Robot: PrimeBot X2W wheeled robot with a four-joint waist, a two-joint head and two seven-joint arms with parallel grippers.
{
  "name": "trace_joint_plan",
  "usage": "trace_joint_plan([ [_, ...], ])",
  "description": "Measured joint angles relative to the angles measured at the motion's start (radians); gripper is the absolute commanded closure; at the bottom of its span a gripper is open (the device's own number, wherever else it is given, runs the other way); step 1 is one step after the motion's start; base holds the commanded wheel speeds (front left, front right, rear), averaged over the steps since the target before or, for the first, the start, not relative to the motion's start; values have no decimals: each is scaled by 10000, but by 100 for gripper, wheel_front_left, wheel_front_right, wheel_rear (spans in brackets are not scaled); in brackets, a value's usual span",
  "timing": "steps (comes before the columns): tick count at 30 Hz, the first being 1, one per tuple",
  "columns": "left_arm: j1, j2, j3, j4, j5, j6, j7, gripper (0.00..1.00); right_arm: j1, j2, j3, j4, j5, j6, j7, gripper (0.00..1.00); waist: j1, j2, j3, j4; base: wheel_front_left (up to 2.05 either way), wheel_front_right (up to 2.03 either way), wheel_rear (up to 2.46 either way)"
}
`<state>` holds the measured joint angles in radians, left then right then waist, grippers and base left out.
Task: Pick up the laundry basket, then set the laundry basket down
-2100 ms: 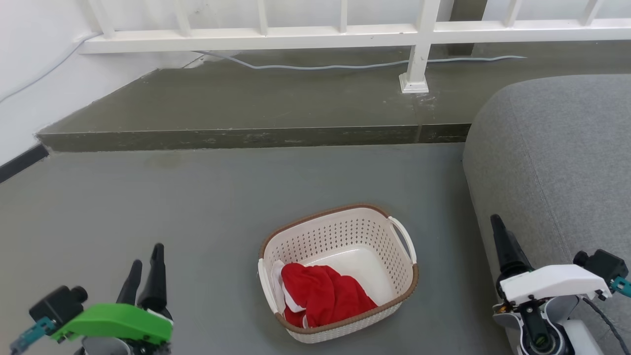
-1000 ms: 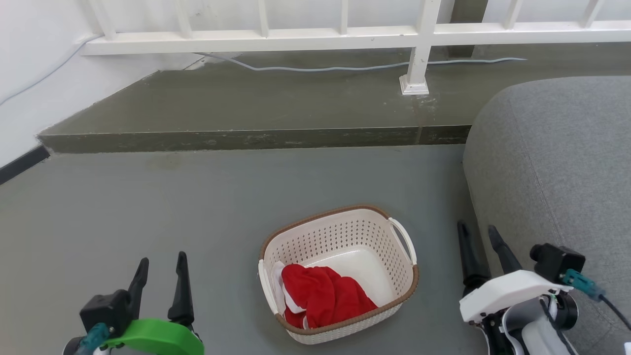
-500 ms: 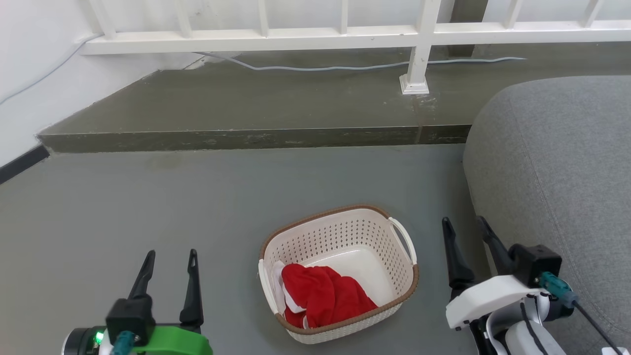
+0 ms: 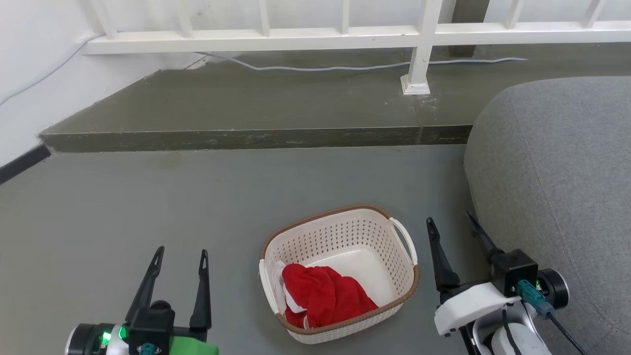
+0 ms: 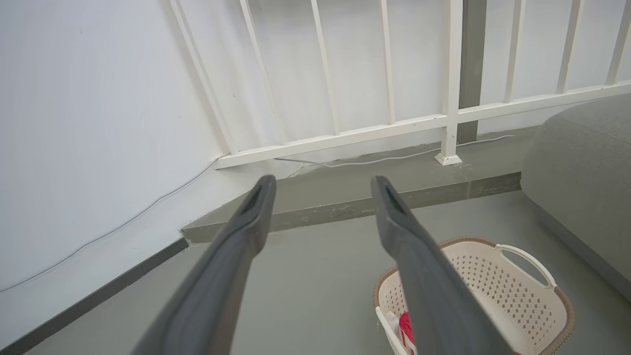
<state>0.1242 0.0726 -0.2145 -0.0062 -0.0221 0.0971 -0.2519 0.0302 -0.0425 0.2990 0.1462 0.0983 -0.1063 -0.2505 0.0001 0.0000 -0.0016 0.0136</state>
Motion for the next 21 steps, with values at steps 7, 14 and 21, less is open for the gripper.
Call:
trace_joint_plan([
  [7,38,0,19,2,-13,0,0,0,1,-4,6,-2,0,-2,-2,0,0,0,3,0,0,0,0],
  [14,38,-2,130,15,-186,0,0,0,1,-4,4,-2,0,-12,-2,0,0,0,23,-4,0,0,0],
  [21,38,-4,165,21,-255,0,0,0,1,-4,-2,-2,0,-12,-12,0,0,0,34,-9,0,0,0],
])
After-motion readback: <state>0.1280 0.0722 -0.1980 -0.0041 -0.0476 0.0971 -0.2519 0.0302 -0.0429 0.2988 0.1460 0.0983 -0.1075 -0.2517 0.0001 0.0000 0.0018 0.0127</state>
